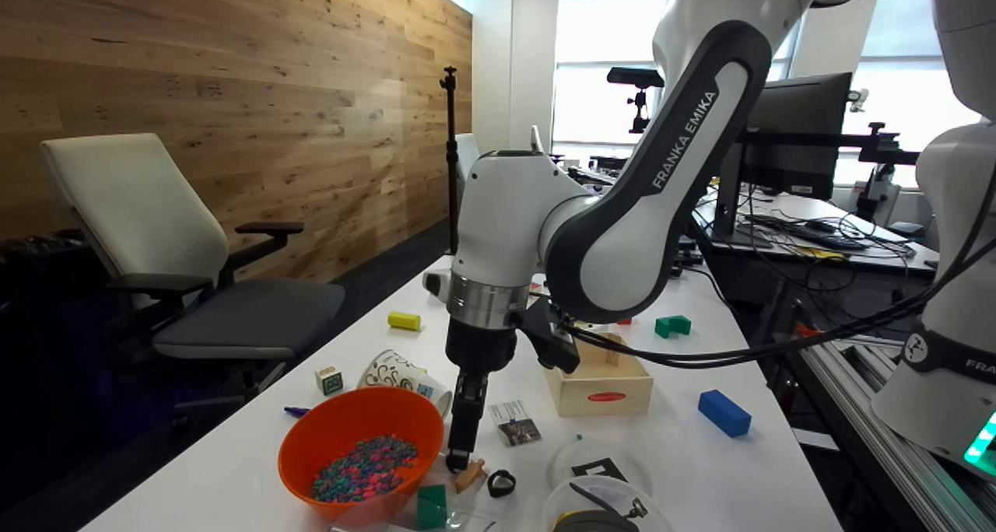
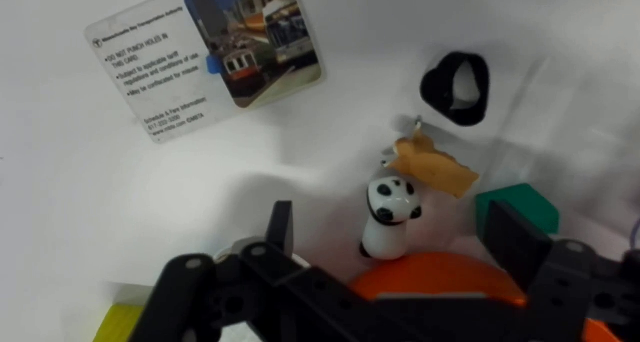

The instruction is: Move the toy panda to the right.

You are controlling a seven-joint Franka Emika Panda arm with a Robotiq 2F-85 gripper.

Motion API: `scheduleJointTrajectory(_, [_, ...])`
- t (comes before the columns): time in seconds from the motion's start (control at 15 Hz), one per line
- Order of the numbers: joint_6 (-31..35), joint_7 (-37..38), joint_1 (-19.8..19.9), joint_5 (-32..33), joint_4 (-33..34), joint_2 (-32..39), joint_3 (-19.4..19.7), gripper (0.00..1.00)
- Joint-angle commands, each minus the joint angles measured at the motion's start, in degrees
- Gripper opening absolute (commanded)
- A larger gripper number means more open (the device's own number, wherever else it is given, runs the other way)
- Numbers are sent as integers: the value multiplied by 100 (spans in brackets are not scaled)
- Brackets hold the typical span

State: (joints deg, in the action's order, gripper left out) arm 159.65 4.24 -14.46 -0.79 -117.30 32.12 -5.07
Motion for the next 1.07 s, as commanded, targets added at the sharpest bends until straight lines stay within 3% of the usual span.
scheduleJointTrajectory(0.0, [162,253,-86,128,36,90,128,84])
scheduleJointTrajectory(0.13, [167,261,-92,127,40,106,140,80])
scheduleJointTrajectory(0.47, [209,290,-145,133,32,109,126,88])
scheduleJointTrajectory(0.67, [254,312,-196,130,35,115,128,83])
scheduleJointTrajectory(0.8, [315,337,-226,127,34,121,141,77])
scheduleJointTrajectory(0.87, [347,354,-243,128,32,121,152,69])
scheduleJointTrajectory(0.93, [375,373,-261,132,36,129,163,72])
scheduleJointTrajectory(1.0, [400,382,-271,134,37,132,173,67])
